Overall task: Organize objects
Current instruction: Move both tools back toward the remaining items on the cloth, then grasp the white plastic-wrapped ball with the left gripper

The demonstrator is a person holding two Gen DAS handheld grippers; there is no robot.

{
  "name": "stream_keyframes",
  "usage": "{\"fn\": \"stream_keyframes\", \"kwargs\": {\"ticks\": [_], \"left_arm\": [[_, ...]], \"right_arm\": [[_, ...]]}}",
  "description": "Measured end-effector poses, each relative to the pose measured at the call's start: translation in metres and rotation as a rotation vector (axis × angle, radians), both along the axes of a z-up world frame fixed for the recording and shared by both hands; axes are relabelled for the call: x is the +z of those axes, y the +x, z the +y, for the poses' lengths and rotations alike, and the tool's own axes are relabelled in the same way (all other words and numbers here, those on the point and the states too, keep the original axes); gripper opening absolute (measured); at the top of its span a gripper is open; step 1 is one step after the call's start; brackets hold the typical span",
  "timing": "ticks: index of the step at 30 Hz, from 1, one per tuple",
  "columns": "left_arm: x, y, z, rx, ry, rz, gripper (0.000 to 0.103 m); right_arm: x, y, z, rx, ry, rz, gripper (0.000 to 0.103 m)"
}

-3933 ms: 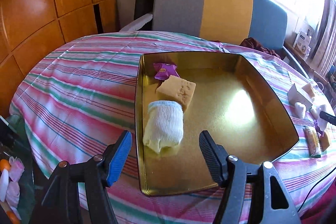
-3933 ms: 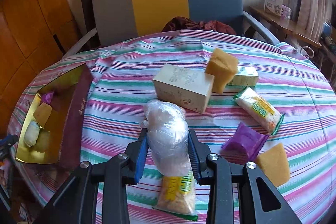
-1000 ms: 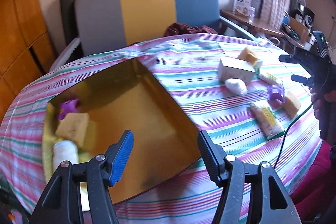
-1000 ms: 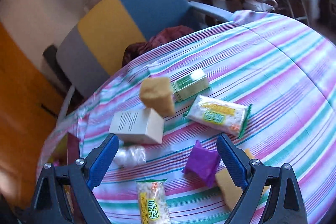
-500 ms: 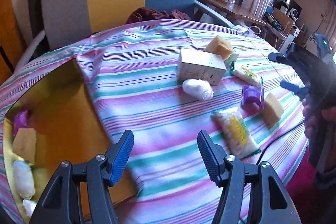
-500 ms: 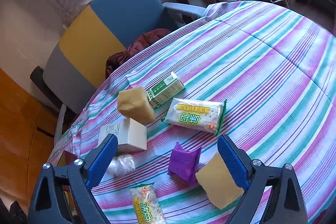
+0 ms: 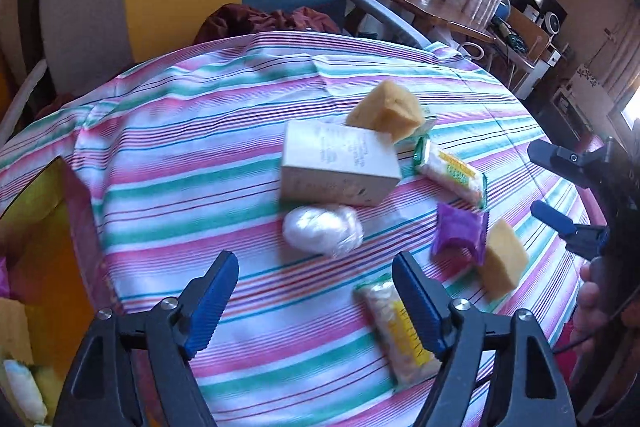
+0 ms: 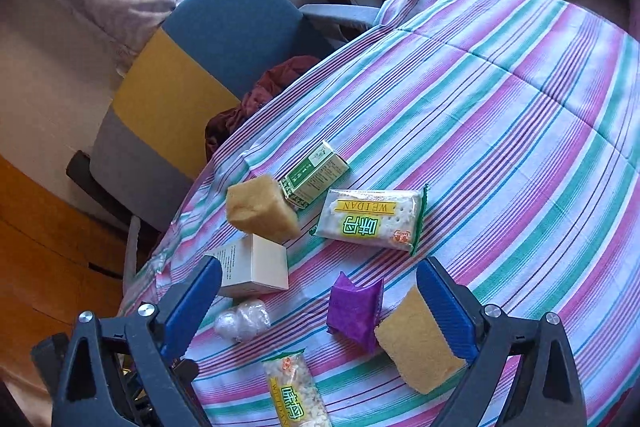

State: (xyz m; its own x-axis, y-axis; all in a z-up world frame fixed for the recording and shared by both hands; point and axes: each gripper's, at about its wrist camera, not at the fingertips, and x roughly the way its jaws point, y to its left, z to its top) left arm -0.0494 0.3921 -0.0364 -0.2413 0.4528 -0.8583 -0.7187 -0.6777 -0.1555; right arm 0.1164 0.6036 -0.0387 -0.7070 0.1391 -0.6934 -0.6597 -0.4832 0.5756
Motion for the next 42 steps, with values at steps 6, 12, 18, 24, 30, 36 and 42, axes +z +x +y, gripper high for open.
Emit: {"fn": "stream_keyframes", "kwargs": {"ticks": [6,12,18,24,30,36,42], "left_arm": [[-0.015,0.0,0.009,-0.006,-0.05,0.005,0.082],[-0.023,-0.006,0.021,0.001,-0.045,-0.002,0.082],[-0.038,-0.017,0.035,0.019,-0.043,-0.016,0.08],[-0.058,-0.028,0.038,0.029,-0.044,-0.089,0.052],[-0.061,-0.026,0.023,0.033,-0.01,-0.079,0.046],[-0.054,-0.013,0.003,0.038,-0.008,-0.059,0.042],[-0.043,0.007,-0.011,0.005,-0.004,-0.013,0.035]], "right_arm": [[-0.003,0.008,0.008,-0.035,-0.058,0.028,0.099],[-0.001,0.015,0.012,-0.055,-0.069,0.057,0.099],[-0.003,0.027,0.023,-0.116,-0.091,0.077,0.1],[-0.007,0.034,0.031,-0.152,-0.099,0.064,0.1],[-0.022,0.015,0.031,-0.055,-0.067,-0.157,0.1],[-0.032,0.001,0.024,0.04,-0.041,-0.254,0.1],[-0.035,-0.006,0.018,0.07,-0.01,-0.275,0.1]]}}
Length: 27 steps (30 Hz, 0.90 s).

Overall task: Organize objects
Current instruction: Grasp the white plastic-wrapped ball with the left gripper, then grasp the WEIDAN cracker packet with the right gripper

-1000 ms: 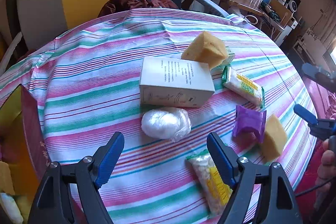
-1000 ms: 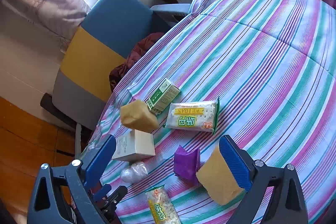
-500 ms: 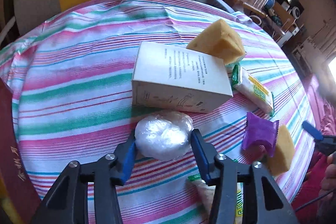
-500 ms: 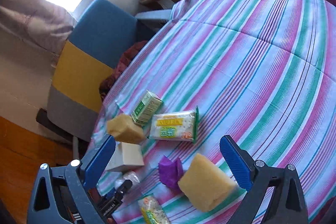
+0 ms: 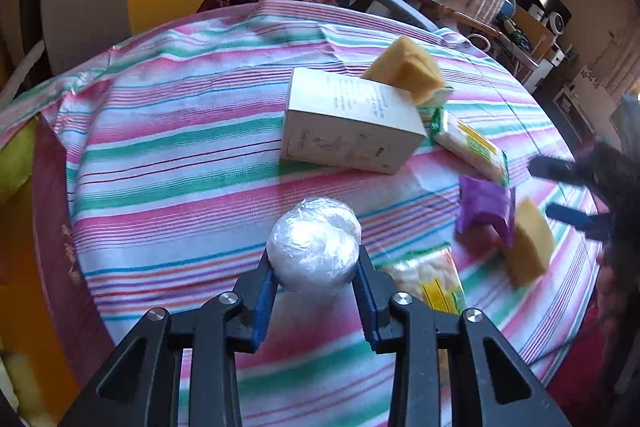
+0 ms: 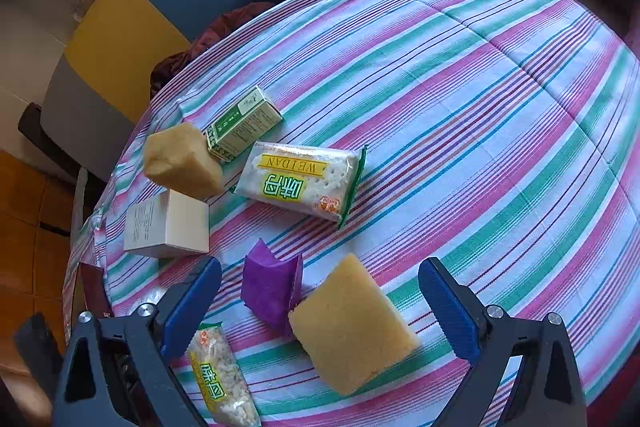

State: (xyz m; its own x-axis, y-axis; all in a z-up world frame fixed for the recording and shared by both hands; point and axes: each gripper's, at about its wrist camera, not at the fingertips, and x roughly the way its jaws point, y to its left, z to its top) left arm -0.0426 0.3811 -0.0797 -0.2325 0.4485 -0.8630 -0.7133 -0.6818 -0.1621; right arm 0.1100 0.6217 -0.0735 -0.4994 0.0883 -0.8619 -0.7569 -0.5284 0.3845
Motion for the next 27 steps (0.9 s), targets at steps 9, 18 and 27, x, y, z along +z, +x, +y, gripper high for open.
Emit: {"fn": "stream_keyframes", "kwargs": {"ticks": [9,18,27], "left_arm": [[0.01,0.032,-0.016,-0.069,0.036,-0.007,0.031],[0.024,0.046,-0.045,-0.094,0.097,-0.024,0.031],[0.04,0.055,-0.072,-0.088,0.168,-0.055,0.031]], "right_arm": [[0.011,0.002,-0.001,-0.057,0.101,0.035,0.1],[0.008,-0.076,-0.019,0.297,0.413,-0.218,0.098],[-0.033,-0.101,0.005,0.413,0.337,-0.273,0.05]]}}
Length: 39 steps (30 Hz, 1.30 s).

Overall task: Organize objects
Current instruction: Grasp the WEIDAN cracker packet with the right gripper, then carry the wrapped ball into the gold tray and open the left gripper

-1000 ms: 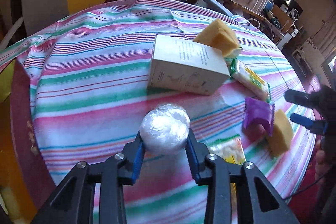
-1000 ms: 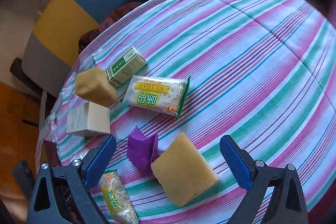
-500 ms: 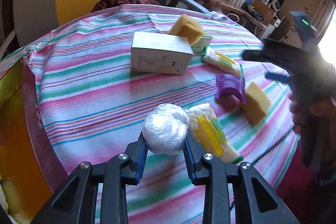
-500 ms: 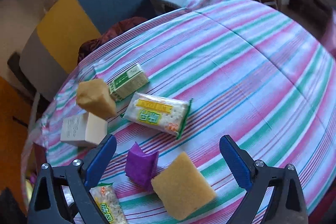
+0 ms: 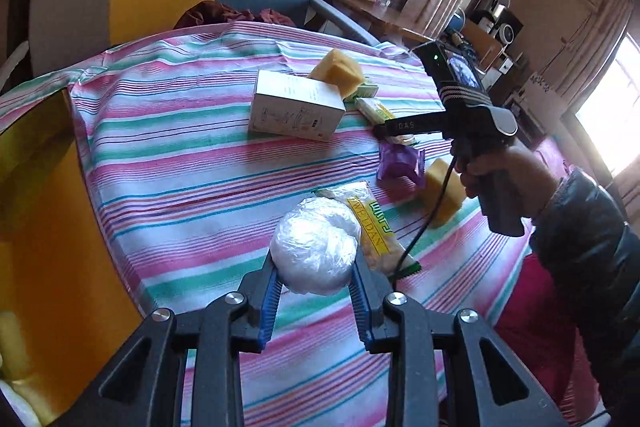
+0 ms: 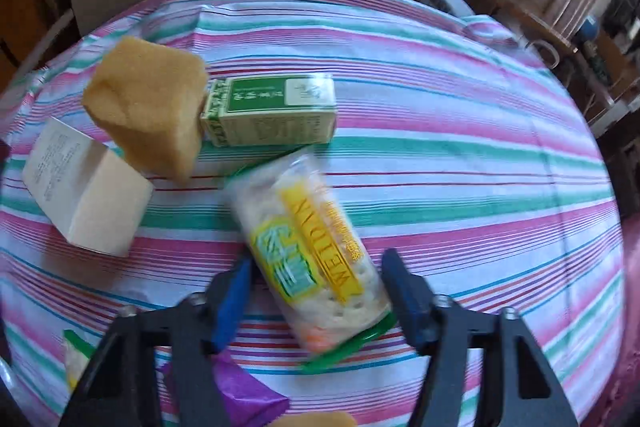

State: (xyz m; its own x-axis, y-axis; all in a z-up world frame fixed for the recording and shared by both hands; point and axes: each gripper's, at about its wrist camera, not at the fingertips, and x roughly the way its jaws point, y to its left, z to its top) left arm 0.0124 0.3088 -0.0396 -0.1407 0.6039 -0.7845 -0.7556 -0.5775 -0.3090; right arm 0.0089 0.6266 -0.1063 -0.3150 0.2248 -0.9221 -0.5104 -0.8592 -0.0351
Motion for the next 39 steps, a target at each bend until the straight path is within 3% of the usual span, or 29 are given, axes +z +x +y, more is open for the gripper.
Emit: {"fn": "stream_keyframes", "kwargs": {"ticks": [6,11,14,19,23,30,39], "left_arm": [[0.008,0.004,-0.014,0.008,0.027,0.01,0.031],[0.017,0.002,-0.033,0.047,0.055,0.02,0.031],[0.022,0.0,-0.045,0.07,0.067,0.021,0.031],[0.028,-0.001,-0.068,0.118,0.079,0.034,0.031],[0.035,-0.005,-0.093,0.169,0.092,0.055,0.031],[0.033,-0.024,-0.159,0.331,0.085,0.068,0.031],[0.022,-0.061,-0.228,0.545,0.086,0.042,0.031]], "right_arm": [[0.007,0.012,-0.001,-0.073,0.023,0.011,0.049],[0.044,0.031,-0.008,-0.128,0.084,0.119,0.049],[0.068,0.038,-0.025,-0.111,0.085,0.186,0.049],[0.083,0.039,-0.074,-0.022,-0.003,0.269,0.049],[0.08,0.03,-0.131,0.097,-0.112,0.315,0.049],[0.052,0.013,-0.243,0.318,-0.147,0.27,0.049],[0.005,0.003,-0.266,0.383,-0.113,0.132,0.049]]}}
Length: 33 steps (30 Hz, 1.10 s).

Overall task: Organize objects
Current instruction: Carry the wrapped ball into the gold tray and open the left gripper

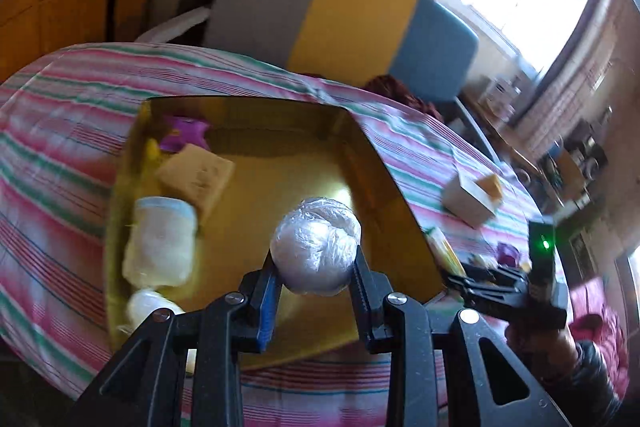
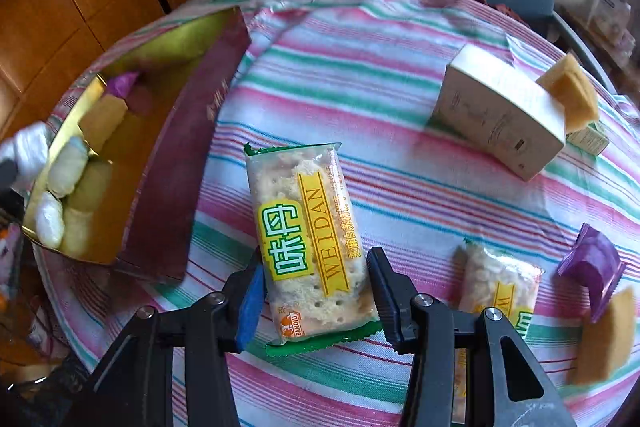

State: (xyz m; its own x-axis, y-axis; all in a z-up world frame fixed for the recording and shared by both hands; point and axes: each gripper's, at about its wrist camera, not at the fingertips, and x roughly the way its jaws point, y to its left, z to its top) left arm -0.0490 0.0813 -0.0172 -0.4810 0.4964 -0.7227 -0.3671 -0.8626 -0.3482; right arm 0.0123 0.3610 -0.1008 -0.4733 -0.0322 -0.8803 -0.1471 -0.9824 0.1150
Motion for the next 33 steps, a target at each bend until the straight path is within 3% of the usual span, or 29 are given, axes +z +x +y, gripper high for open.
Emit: {"fn": "stream_keyframes", "kwargs": {"ticks": [10,21,33], "left_arm": [[-0.005,0.0,0.005,-0.001,-0.015,0.006,0.031],[0.0,0.007,0.021,-0.006,-0.141,0.104,0.031],[0.005,0.008,0.03,-0.02,-0.181,0.14,0.031]], "right_arm": [[-0.004,-0.008,0.003,0.023,0.058,-0.012,0.049],[-0.004,-0.006,0.001,0.028,0.072,-0.014,0.049],[-0.004,-0.008,0.0,0.037,0.088,-0.012,0.049]]}}
